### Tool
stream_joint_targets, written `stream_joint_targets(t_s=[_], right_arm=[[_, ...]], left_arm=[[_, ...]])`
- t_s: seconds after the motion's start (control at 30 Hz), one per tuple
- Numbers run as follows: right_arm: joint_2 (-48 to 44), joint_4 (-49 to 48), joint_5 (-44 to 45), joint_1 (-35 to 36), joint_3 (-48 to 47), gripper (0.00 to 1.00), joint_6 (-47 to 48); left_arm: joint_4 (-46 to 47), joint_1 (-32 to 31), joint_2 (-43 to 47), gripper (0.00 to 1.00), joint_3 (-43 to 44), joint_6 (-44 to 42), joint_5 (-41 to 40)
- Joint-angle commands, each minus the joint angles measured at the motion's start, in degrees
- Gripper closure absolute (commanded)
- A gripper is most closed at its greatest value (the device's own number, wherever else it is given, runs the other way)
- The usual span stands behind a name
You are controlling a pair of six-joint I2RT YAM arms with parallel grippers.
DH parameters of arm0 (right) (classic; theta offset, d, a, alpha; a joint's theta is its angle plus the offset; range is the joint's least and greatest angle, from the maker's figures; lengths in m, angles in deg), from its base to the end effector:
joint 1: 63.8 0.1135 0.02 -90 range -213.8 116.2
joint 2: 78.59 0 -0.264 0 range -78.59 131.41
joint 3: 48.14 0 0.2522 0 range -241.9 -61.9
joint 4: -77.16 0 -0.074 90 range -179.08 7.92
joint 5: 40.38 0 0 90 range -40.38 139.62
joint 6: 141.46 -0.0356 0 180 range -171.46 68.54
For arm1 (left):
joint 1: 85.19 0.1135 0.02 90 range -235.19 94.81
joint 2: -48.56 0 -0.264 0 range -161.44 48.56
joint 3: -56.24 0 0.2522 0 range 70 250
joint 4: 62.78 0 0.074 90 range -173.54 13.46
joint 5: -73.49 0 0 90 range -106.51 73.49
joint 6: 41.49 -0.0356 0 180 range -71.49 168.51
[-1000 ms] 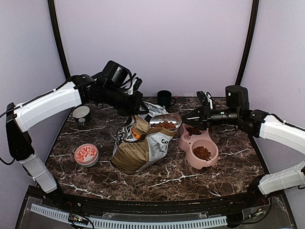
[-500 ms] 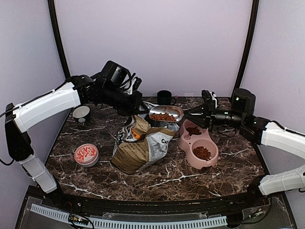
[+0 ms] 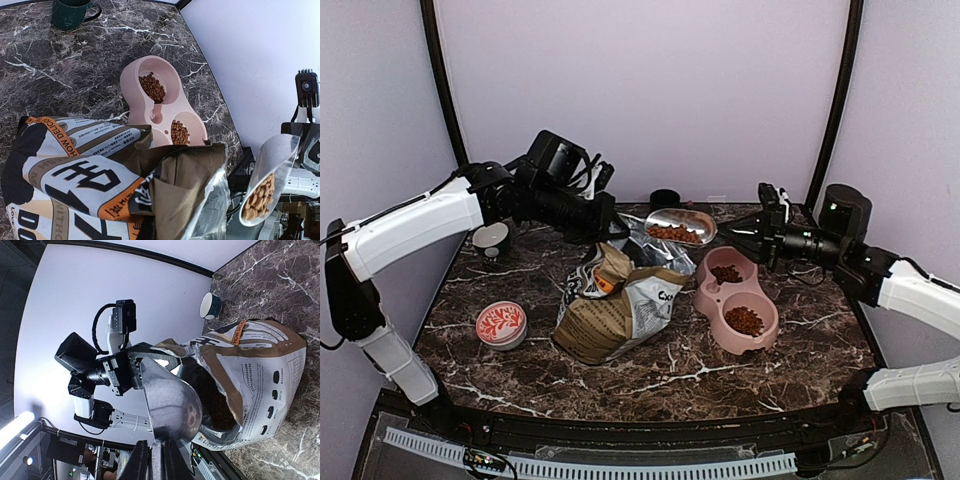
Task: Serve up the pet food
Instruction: Place the pet food in the pet food bowl.
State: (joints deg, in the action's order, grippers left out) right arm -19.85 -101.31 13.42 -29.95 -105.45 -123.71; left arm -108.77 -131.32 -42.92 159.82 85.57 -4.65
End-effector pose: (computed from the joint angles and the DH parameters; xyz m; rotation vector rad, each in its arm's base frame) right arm 0.1857 0.1499 0.3276 0.0684 2.0018 1.8276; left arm 0.2468 -0.2673 0.3696 0.3145 2.3249 -1.0107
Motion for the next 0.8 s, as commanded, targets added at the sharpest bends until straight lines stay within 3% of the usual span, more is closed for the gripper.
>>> stream_joint_targets(t_s=[0.0, 0.77], right_arm=[[-2.2, 0.5, 0.1, -2.8, -1.3, 1.00, 1.5], [-11.9, 10.8, -5.7, -19.1, 1.2, 1.00, 6.5]], left_arm=[[-0.7, 0.4, 2.8, 1.00, -1.7, -0.9, -0.7], [-0.5, 0.4, 3.6, 1.00, -3.1, -0.9, -1.0]])
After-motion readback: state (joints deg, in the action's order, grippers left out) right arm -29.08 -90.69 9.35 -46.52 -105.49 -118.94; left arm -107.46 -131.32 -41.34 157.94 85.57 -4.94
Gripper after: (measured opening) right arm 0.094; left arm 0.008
